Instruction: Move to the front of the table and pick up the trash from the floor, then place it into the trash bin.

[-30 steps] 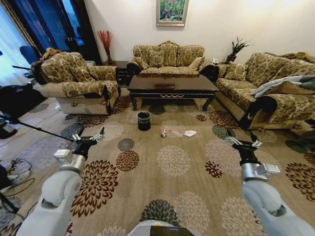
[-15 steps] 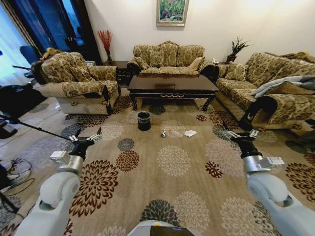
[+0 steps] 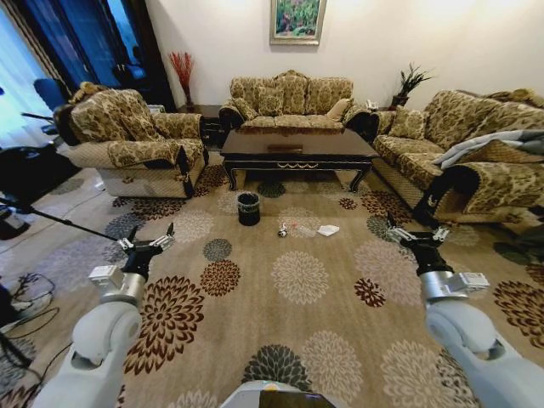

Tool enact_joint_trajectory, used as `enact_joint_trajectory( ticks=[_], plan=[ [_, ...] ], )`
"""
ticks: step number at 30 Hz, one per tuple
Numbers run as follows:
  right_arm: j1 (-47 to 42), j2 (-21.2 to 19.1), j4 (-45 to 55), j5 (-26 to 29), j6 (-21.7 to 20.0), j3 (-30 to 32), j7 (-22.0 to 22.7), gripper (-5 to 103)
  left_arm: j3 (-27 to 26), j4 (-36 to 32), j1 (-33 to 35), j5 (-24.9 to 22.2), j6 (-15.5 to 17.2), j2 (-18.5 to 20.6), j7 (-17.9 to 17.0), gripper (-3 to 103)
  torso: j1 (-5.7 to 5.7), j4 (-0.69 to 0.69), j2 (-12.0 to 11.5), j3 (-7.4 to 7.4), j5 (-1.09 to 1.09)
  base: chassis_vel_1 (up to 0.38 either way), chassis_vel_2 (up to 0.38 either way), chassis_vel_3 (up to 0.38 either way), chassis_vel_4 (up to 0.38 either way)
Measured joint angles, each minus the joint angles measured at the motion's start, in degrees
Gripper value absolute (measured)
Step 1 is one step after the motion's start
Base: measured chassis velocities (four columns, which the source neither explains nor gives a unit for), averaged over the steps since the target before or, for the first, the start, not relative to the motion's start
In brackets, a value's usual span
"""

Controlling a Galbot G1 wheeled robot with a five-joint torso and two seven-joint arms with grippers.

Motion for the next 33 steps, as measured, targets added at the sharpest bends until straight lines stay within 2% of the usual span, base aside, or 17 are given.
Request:
enact_joint_trajectory(
  ticks=[9,33],
  plan=[
    [-0.25,1.39,-2.49,-2.41,4.29,-0.49,-1.17,100,0.36,0.03,0.50,0.15,0.00,-0.62,0.06,100,-1.15,-0.01,-2.55,-1.39,0.00,0.000,0.000,0.000,0.000],
    [1.09,1.48,-4.81,-2.94,5.90,-1.68,-1.72,100,1.12,0.03,1.04,0.05,-0.71,-1.04,-0.89,100,-4.14,0.00,-9.24,-5.11,0.00,0.000,0.000,0.000,0.000]
  ],
)
